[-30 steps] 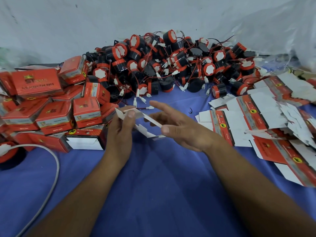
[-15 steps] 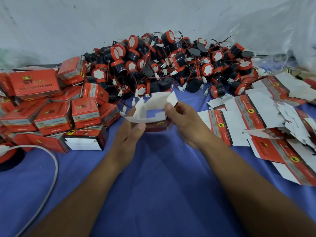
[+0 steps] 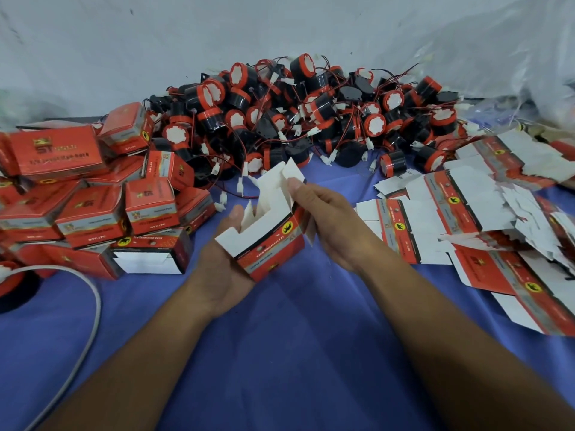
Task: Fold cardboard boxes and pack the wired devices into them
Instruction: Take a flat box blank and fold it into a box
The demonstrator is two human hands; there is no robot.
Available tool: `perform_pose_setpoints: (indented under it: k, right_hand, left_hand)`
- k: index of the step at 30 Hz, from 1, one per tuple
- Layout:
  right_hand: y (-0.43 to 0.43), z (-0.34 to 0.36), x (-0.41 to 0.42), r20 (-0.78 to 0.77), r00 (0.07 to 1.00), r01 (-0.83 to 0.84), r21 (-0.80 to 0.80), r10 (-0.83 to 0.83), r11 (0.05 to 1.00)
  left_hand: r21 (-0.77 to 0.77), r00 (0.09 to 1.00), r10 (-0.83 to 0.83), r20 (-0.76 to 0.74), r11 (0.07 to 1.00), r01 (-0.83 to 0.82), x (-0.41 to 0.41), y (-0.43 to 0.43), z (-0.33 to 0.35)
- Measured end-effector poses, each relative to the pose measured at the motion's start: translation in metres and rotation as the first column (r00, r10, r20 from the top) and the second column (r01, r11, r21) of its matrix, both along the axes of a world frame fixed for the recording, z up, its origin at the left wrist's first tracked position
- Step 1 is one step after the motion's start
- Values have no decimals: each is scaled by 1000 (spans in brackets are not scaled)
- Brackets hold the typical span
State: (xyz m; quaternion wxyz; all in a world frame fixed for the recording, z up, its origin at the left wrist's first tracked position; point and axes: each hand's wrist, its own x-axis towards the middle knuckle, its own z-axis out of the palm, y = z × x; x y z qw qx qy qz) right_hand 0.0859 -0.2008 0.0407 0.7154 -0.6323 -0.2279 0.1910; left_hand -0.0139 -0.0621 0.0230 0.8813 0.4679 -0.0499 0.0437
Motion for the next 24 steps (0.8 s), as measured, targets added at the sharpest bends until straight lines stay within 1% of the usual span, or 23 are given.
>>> perform_pose_setpoints:
  k: [2,5,8,11,14,17,18,21,22,24]
  right_hand:
    - [-1,3,-4,21,998,-62,-5,62,998]
    - [2,3,-11,-37,983,-182,7,182,983]
    - [5,4,-17,-36,978,-208,-12,207,978]
    - [2,9,-19,-8,975,-224,-27,224,974]
    - [-2,14,-16,34,970,-240,-29,241,970]
    - [-6,15,-9,61,983,-169,-69,173,983]
    - [-8,15,-6,89,984,-147,-96,155,985]
    - [-11,14,-3,206,972,-72,-197,113,978]
    - [-11,13,-3,219,972,-45,-196,89,980]
    - [-7,11,-5,196,980,8,-142,20,990]
  left_hand:
    - [12,999,39,8,999,-39,1,0,3]
    - [21,976,210,-49,978,-209,4,5,4]
    - [127,949,316,-20,942,-311,4,9,6]
    - [201,909,414,-53,896,-397,5,10,6]
    - [248,900,436,-23,874,-418,6,9,5]
    - [222,929,371,-4,906,-361,4,6,6]
    - [248,932,363,10,902,-354,3,4,6]
    - [410,910,406,80,819,-401,3,3,1]
    - [430,910,405,94,808,-403,4,4,-1]
    - [456,924,352,149,805,-380,3,5,-4]
